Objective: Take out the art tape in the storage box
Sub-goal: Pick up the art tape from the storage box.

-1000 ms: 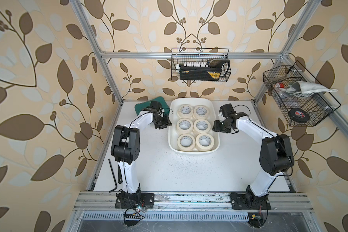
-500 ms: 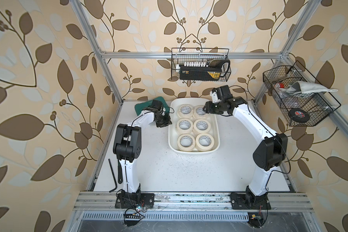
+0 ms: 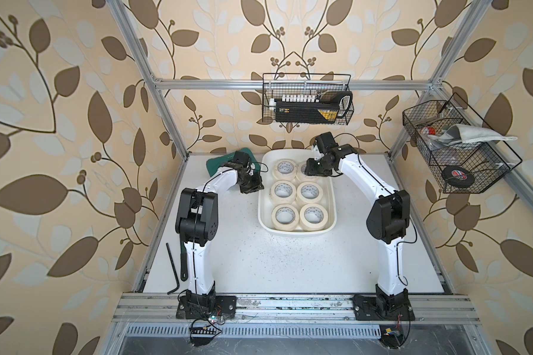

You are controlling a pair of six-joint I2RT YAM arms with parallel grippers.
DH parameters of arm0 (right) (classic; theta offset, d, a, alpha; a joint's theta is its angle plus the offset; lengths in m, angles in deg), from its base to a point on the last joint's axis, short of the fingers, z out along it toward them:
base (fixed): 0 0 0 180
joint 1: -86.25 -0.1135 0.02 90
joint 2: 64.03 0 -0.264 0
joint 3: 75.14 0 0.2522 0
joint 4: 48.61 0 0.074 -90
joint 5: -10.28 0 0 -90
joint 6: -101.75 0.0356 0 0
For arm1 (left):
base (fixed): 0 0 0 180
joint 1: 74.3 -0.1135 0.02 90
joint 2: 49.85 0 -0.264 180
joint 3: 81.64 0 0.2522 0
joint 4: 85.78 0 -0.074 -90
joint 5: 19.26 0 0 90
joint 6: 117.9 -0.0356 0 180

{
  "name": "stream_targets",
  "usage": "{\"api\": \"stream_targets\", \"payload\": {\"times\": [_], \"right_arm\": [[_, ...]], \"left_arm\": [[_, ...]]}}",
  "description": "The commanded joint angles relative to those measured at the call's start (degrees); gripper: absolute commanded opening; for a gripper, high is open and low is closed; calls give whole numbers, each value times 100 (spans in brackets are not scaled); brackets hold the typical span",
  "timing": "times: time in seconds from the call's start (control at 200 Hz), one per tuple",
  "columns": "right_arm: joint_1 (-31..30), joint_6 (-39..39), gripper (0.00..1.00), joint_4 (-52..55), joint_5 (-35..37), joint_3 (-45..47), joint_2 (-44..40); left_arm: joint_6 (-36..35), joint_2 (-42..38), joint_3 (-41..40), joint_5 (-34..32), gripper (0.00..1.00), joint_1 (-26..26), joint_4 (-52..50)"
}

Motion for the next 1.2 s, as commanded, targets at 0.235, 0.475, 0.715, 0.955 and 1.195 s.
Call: {"api": "stream_targets", "payload": {"times": [0.235, 0.475, 0.715, 0.955, 1.195], "right_arm": [[266, -16, 48, 338, 633, -791, 705], [348, 412, 49, 275, 599, -813, 940], [394, 955, 55, 32, 421, -627, 1008], [412, 1463, 56, -196, 587, -401, 1008], [416, 1825, 54, -365, 757, -192, 1025]], "left_arm": [[290, -56, 185, -300, 49, 22, 173], [356, -662, -196, -674, 60, 33, 72], [289, -1158, -465, -1106, 62, 40, -51], [286, -1569, -611, -1200, 63, 39, -109], [290, -1921, -806, -1271, 64, 39, -126]]}}
